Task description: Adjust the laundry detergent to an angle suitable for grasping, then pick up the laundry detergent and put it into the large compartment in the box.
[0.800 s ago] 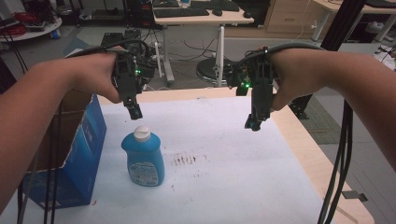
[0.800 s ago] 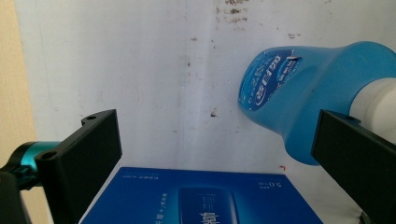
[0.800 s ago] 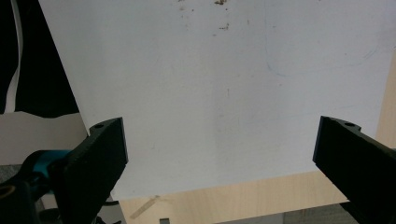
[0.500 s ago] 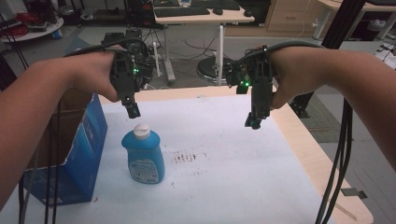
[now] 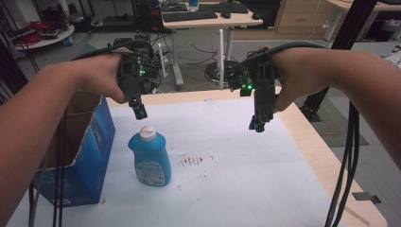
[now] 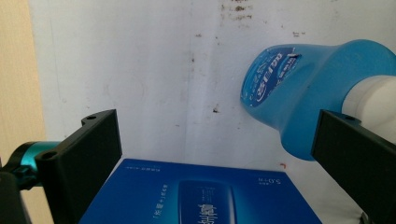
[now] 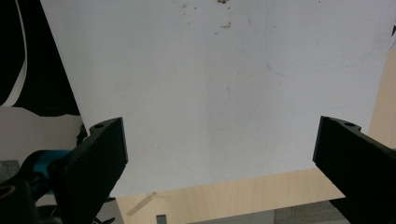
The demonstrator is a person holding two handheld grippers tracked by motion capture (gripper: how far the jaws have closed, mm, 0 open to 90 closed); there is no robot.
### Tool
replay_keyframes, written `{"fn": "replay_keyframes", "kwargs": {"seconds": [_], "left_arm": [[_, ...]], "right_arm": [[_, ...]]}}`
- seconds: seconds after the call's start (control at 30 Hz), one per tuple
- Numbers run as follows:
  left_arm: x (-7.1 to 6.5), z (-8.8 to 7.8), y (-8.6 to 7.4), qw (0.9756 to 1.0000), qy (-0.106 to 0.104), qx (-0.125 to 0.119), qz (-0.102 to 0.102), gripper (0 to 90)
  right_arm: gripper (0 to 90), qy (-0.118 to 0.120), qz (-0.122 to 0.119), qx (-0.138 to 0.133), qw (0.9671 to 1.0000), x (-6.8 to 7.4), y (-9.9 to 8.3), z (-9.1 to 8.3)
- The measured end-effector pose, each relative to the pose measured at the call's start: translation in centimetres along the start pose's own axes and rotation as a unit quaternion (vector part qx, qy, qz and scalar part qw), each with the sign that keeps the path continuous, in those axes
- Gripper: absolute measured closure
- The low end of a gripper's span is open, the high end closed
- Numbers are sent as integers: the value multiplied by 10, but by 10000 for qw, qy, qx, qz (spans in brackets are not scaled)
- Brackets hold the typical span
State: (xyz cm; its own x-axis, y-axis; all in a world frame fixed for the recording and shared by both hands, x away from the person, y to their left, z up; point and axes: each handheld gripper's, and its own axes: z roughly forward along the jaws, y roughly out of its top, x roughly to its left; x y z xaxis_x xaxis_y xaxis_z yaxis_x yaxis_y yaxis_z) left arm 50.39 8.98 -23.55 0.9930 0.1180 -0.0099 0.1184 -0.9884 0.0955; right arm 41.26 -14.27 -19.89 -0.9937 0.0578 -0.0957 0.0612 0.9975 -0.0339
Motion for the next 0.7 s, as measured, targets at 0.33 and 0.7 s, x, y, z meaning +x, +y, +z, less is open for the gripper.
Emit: {"fn": "replay_keyframes", "kwargs": {"seconds": [0.33, 0.7], "left_arm": [[4, 3, -1, 10000, -76, -49, 19, 17], [7, 1, -5, 9997, -190, -142, 77, 17]], "right_arm": [[21, 26, 27, 67, 10000, -3, -1, 3], [21, 78, 90, 43, 9999, -13, -4, 6]]}}
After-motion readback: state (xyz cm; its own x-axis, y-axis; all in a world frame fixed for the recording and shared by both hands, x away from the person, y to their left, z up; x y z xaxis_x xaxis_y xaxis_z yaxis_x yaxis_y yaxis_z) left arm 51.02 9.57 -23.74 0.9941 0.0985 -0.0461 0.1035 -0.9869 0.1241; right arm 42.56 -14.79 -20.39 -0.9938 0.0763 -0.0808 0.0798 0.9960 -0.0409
